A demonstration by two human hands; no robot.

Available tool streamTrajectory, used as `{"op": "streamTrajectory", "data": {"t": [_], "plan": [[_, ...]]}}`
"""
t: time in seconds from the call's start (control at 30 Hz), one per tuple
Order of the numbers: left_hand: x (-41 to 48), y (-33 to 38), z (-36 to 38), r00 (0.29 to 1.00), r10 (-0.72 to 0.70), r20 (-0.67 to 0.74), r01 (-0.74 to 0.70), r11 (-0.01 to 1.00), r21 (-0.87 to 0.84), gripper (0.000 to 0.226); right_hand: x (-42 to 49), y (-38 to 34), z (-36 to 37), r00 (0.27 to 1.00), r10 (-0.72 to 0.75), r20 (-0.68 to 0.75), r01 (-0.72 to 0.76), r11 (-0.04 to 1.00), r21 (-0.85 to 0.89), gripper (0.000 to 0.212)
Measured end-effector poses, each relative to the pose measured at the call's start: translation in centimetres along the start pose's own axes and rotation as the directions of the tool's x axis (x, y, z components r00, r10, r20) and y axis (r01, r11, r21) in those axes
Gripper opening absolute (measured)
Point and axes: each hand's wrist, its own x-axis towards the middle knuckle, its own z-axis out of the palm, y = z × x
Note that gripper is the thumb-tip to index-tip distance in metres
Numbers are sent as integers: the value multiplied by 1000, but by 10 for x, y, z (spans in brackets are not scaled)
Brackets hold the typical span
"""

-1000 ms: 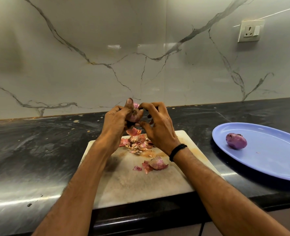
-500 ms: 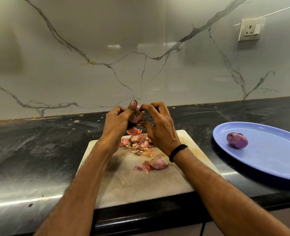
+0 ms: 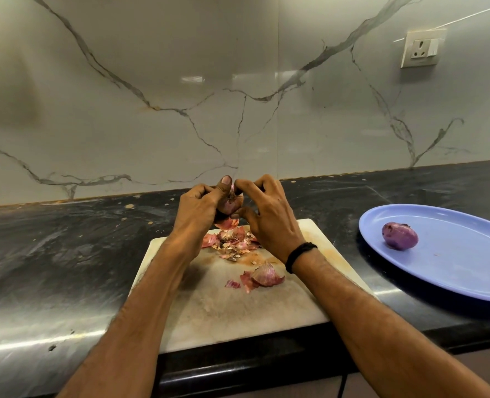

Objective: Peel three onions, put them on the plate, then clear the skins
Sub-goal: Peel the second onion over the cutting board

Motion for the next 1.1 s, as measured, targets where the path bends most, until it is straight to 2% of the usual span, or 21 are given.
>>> {"op": "streamTrajectory", "data": {"t": [0.3, 0.43, 0.5, 0.87, 0.97, 1.03, 1.1], "plan": [[0, -3, 0, 1000, -26, -4, 26, 1000, 14, 48, 2, 3, 0, 996, 36, 88, -44, 995, 90, 30], [1, -3, -1, 1000, 0, -17, 1, 999, 48, 48, 5, 4, -2, 995, 78, 58, -86, 982, 166, 15], [-1, -3, 0, 1000, 15, -6, -14, 998, 57, 55, 5, 4, -2, 997, 75, 35, -80, 983, 166, 11], [-2, -1, 4, 997, -71, 33, 69, 997, 39, 69, 4, -2, -3, 993, 17, 115, -21, 999, 41, 21], [-2, 1, 5, 993, -114, 27, 114, 993, -13, 71, 4, -3, 0, 992, 21, 125, -23, 1000, 13, 27], [-2, 3, 4, 991, -133, 25, 134, 988, -75, 64, 4, -3, 1, 993, 16, 117, -18, 1000, 18, 30], [-2, 6, 2, 990, -139, 12, 140, 982, -125, 55, 3, -4, 1, 993, 27, 116, -32, 999, 36, 23]]}}
